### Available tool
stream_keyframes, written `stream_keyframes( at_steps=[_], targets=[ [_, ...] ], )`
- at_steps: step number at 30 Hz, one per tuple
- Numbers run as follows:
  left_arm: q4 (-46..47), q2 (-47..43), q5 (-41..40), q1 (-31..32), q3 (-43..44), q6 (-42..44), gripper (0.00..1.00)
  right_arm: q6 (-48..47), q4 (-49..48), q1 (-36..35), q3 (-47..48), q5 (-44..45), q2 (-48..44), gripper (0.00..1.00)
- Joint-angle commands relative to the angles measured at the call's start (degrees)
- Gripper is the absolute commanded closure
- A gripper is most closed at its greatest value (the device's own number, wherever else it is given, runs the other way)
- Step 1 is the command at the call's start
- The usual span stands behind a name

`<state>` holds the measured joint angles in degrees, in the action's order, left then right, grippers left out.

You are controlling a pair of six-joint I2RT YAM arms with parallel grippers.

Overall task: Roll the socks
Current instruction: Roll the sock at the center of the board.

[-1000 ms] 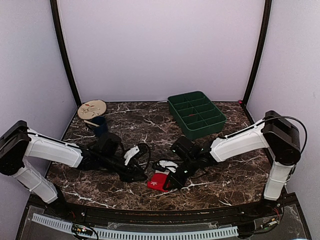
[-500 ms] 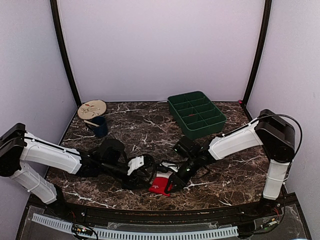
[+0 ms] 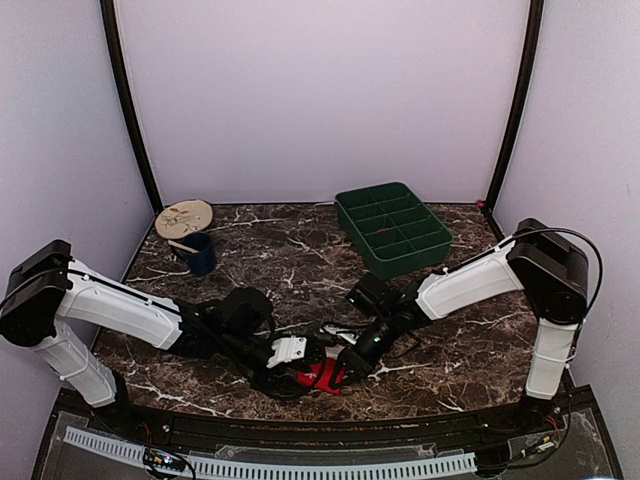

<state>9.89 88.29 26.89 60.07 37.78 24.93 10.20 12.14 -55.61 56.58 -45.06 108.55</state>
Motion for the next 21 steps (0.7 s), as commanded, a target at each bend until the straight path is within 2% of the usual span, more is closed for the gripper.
stream_keyframes(
  at_steps=[1, 9, 21],
  targets=[
    [-2.6, 1.8, -2.5, 0.5, 2.8, 3.4, 0.52, -0.1, 0.3, 0.5, 1.2, -1.4, 0.5, 1.0],
    [-4.3, 5.6, -7.8, 1.3, 5.2, 6.0, 0.56, -0.8, 1.1, 0.5, 1.8, -2.2, 1.0, 1.0],
    [-7.4, 8.5, -8.8, 1.4, 8.5, 8.9, 0.78, -1.9, 3.0, 1.0, 2.7, -2.1, 1.3, 1.0]
  ],
)
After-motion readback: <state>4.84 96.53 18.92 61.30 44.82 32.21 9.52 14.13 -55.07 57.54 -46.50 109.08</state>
